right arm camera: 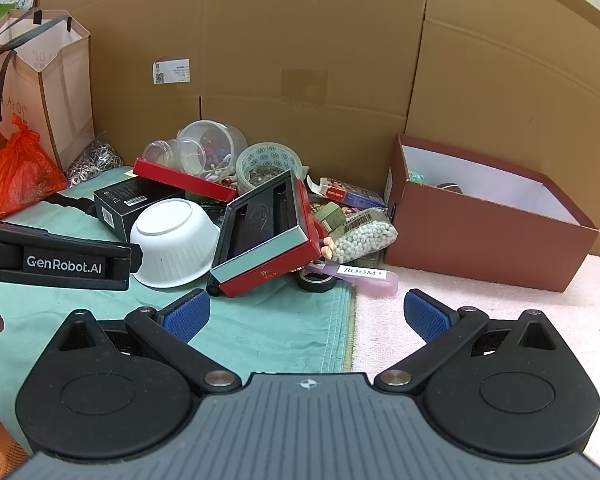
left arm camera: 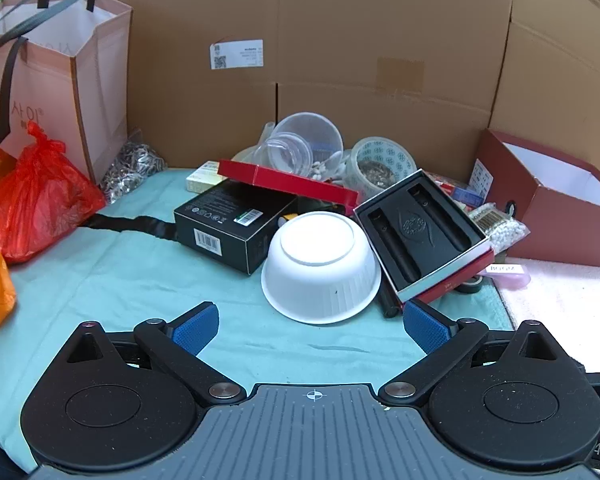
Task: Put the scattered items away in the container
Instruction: 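Move the left tool toward the black pen case with red edge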
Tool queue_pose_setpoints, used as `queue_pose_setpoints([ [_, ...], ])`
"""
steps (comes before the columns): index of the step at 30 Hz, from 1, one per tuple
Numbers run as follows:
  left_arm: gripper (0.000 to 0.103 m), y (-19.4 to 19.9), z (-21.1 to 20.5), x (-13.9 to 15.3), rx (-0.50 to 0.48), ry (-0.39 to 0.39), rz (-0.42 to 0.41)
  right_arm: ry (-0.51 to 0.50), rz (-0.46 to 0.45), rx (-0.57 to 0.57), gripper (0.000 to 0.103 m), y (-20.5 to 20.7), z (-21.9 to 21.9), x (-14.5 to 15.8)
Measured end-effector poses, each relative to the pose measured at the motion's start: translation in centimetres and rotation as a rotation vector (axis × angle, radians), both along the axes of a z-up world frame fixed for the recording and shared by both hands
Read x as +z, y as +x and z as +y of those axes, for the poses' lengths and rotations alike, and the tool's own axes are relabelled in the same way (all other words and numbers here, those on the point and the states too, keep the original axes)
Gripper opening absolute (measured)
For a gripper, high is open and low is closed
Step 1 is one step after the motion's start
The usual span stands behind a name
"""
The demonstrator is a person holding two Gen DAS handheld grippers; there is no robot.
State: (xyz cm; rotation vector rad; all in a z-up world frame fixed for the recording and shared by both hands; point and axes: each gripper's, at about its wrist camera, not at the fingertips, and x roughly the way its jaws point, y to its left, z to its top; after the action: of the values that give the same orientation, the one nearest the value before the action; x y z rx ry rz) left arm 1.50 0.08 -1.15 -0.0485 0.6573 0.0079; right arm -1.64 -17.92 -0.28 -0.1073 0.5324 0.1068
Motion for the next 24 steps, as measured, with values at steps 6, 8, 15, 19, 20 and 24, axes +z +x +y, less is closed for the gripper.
queue_pose_setpoints([
  [6, 0.103, 0.5, -0.1, -0.3, 0.01, 0.005, 0.009, 0.007, 0.013, -0.001, 0.103, 0.5, -0.2, -0.2],
  [8, 0.103, 0.7, -0.2, -0.4, 0.011, 0.009, 0.013, 0.008, 0.017, 0.001, 0.103, 0.7, -0.2, -0.3],
  [15, 0.103, 1.5, -0.3, -0.7, 0.007, 0.01, 0.028, 0.01, 0.028, 0.004, 0.103, 1.4, -0.2, -0.4],
  [19, 0.103, 1.9, -0.2, -0.8, 0.009, -0.002, 0.031, 0.009, 0.032, 0.007, 0.103, 1.7, -0.2, -0.5],
  [20, 0.103, 2.0, -0.2, -0.8, 0.009, -0.003, 0.032, 0.008, 0.033, 0.007, 0.103, 1.7, -0.2, -0.5],
  [24, 0.103, 2.2, -0.4, -0.9, 0.004, -0.005, 0.031, 0.008, 0.036, 0.007, 0.103, 2.0, -0.3, -0.5],
])
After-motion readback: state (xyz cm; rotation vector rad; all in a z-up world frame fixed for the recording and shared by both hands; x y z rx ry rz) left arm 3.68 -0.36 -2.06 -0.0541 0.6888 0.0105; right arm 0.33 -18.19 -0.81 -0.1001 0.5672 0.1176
